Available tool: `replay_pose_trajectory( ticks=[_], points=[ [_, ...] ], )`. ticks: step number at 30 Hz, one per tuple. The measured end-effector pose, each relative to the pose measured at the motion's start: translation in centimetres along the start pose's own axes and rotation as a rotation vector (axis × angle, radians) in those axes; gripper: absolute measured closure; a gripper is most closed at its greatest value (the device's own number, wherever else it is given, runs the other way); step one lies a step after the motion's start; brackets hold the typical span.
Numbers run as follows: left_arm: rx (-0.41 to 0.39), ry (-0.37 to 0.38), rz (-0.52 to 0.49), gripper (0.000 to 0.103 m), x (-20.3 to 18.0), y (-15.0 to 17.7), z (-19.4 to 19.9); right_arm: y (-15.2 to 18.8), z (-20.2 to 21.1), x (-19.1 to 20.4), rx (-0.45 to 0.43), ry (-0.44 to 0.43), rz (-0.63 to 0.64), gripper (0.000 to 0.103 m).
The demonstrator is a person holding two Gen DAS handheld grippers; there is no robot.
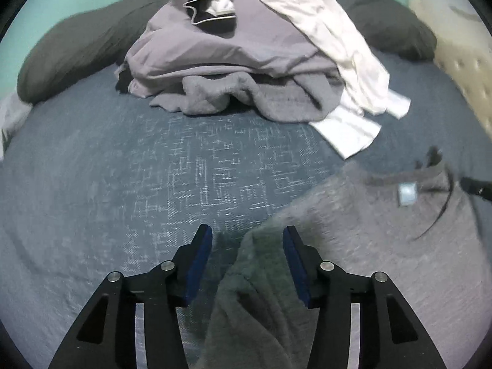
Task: Fold clothes
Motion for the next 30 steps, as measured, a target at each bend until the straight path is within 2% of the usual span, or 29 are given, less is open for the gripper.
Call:
replay_pose_trajectory(
  ticks=[3,7,8,9,11,15,20,23,26,30],
  points=[
    [0.038,0.023,-0.008,0.051,0.3,0.4,-1.0,0.4,-0.7,-0.5,0.005,-0.010,-0.018,0.082],
    [0.062,0.012,-0.048,0.051,0.1,1.1,-2.0,1.0,-1.1,-0.9,-0.006,-0.019,-0.025,0.081],
    [0.061,0.017,-0.054,0.056,0.0,1.2,-2.1,1.1,-1.1,-1.0,-0.008,-0.021,-0.025,0.081],
    [0.060,0.022,-0.061,0.073,-0.2,1.3,-2.1,1.2,-1.2,-1.0,-0.010,-0.022,-0.024,0.081],
    [0.055,0.020,-0.083,0.093,-0.6,1.4,-2.1,1.3,-1.0,-1.0,-0.021,-0.021,-0.017,0.081],
    [0.032,-0.005,-0.120,0.095,-0.9,1.3,-0.9,1.2,-0.2,-1.1,-0.045,-0.015,-0.008,0.081],
    [-0.014,-0.045,-0.068,0.096,2.0,0.9,1.7,1.1,1.1,-1.8,-0.058,-0.002,-0.007,0.081],
    [-0.013,-0.080,-0.030,0.096,3.8,0.9,2.2,1.1,1.8,-1.9,-0.060,-0.021,-0.016,0.081],
    [-0.005,-0.094,0.017,0.096,5.3,1.0,2.3,1.1,1.6,-1.2,-0.038,-0.034,-0.004,0.075],
    [0.004,-0.095,-0.006,0.096,5.1,1.6,2.2,1.1,0.4,0.4,0.028,-0.055,0.017,0.070]
  ],
)
Point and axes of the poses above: each gripper's, at about its wrist camera, not at the fingertips, and z roughly against the way its jaws point, x to its left, y to its underside, the point moved 2 cm from there along -z, roughly the way its jaws point, and after that the axes turned 4 degrees about y, right-handed, at the moved point
